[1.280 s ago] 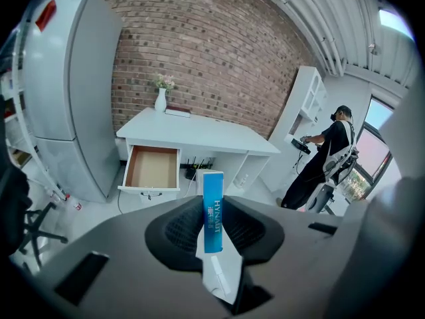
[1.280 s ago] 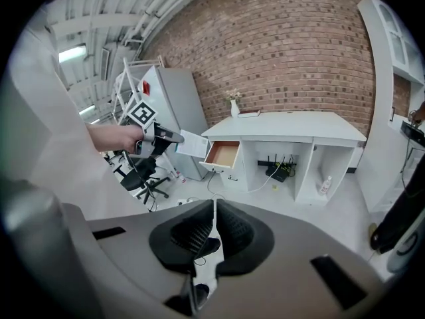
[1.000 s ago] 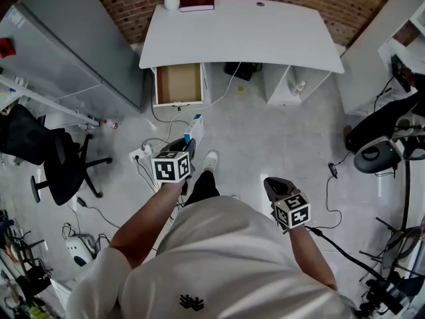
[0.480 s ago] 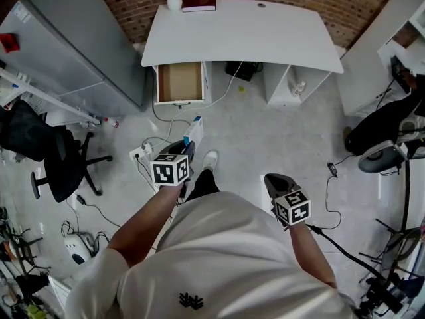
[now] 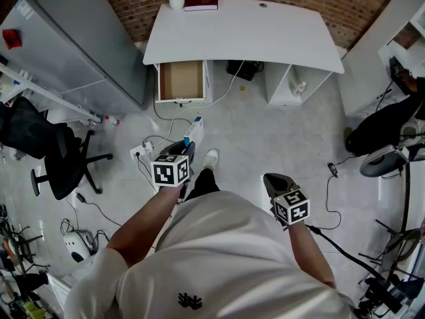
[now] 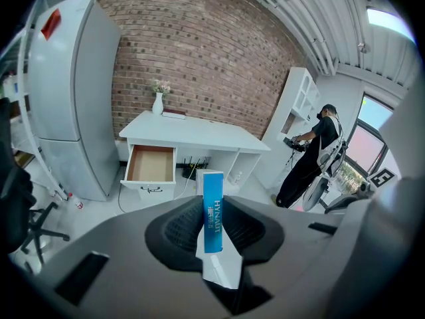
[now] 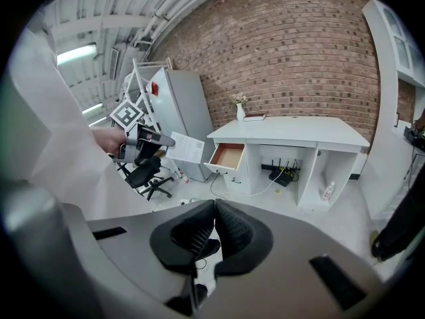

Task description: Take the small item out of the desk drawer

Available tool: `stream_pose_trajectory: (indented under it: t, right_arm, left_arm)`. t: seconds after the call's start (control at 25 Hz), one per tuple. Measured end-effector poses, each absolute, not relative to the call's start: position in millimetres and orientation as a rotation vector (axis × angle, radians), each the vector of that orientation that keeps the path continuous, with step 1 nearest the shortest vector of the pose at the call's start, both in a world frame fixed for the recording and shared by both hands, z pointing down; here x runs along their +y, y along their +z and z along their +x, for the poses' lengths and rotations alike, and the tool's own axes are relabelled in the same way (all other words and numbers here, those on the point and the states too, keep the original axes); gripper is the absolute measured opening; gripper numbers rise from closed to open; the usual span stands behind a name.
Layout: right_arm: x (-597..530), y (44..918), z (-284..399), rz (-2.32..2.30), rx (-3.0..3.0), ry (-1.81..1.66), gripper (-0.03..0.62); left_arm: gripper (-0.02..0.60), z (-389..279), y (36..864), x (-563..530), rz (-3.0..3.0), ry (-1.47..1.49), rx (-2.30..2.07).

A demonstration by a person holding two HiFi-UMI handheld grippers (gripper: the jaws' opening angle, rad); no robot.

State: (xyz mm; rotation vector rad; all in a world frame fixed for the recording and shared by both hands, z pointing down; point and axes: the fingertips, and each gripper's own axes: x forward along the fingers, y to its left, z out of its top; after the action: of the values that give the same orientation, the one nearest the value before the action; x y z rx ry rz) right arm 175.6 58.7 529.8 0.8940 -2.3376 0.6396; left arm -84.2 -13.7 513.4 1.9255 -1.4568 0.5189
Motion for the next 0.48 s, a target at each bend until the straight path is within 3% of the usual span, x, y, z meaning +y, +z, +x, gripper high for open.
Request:
stream_pose_trajectory:
  t: [0.48]
  right_arm:
    - [58.1,529.2,175.5,0.899,-2.326,0.627,0.031]
  left_arm:
    - [0.098,-83.1,512.4,-11.5,1.931,0.526,-1.448]
